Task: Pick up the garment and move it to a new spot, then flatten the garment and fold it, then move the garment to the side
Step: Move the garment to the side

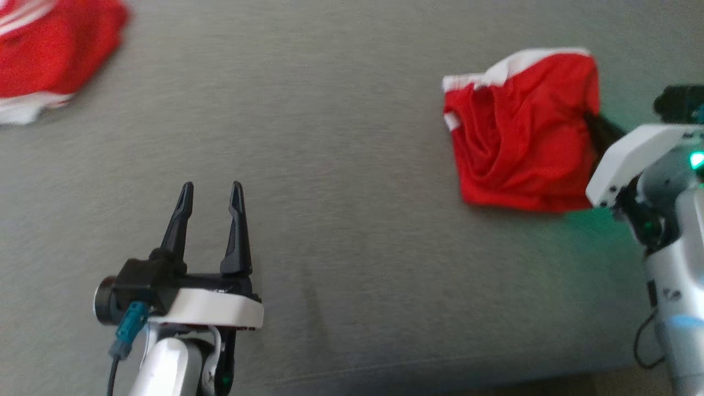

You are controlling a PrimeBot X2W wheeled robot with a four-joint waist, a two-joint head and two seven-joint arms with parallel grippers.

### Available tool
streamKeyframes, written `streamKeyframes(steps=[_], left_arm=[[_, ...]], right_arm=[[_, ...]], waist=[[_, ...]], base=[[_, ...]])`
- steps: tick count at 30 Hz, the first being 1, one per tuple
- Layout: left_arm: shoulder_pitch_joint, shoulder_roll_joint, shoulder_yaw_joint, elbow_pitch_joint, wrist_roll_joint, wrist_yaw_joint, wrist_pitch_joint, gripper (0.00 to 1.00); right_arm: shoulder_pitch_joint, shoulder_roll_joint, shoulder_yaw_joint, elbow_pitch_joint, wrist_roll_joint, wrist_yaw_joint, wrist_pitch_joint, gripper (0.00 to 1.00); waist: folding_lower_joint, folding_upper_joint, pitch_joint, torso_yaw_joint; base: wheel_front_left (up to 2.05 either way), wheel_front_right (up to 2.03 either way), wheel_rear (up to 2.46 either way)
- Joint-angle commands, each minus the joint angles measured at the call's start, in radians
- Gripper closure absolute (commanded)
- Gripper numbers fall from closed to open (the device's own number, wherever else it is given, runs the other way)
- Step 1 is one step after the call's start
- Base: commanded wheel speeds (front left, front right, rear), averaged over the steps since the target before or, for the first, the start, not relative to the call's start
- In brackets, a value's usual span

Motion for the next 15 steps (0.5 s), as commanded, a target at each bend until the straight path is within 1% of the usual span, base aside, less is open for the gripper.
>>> streamKeyframes(steps=[1,5,9,12,15], left_arm=[[-0.037,0.002,0.033,-0.039,0.014,-0.007,-0.012,0.0],[-0.06,0.019,0.031,-0.047,0.036,-0.017,-0.012,0.0],[-0.087,0.045,0.027,-0.055,0.056,-0.024,-0.004,0.0],[-0.106,0.057,0.018,-0.064,0.069,-0.028,0.011,0.0],[-0.116,0.064,0.01,-0.08,0.08,-0.026,0.025,0.0]], right_arm=[[-0.045,-0.022,0.005,-0.043,-0.009,-0.001,-0.016,1.0],[-0.083,-0.022,0.001,-0.047,-0.016,-0.001,-0.034,1.0],[-0.118,0.006,0.007,-0.036,-0.014,-0.001,-0.062,1.0],[-0.135,0.022,0.015,-0.018,-0.015,-0.001,-0.088,1.0],[-0.156,0.028,0.02,0.006,-0.021,-0.001,-0.115,1.0]], waist=[[-0.0001,0.0,0.065,-0.116],[-0.0001,0.0,0.113,-0.218],[-0.0001,0.0,0.154,-0.302],[-0.0001,0.0,0.171,-0.337],[-0.0001,0.0,0.182,-0.353]], base=[[0.0,0.0,0.0],[0.0,0.0,0.0],[0.0,0.0,0.0],[0.0,0.0,0.0],[0.0,0.0,0.0]])
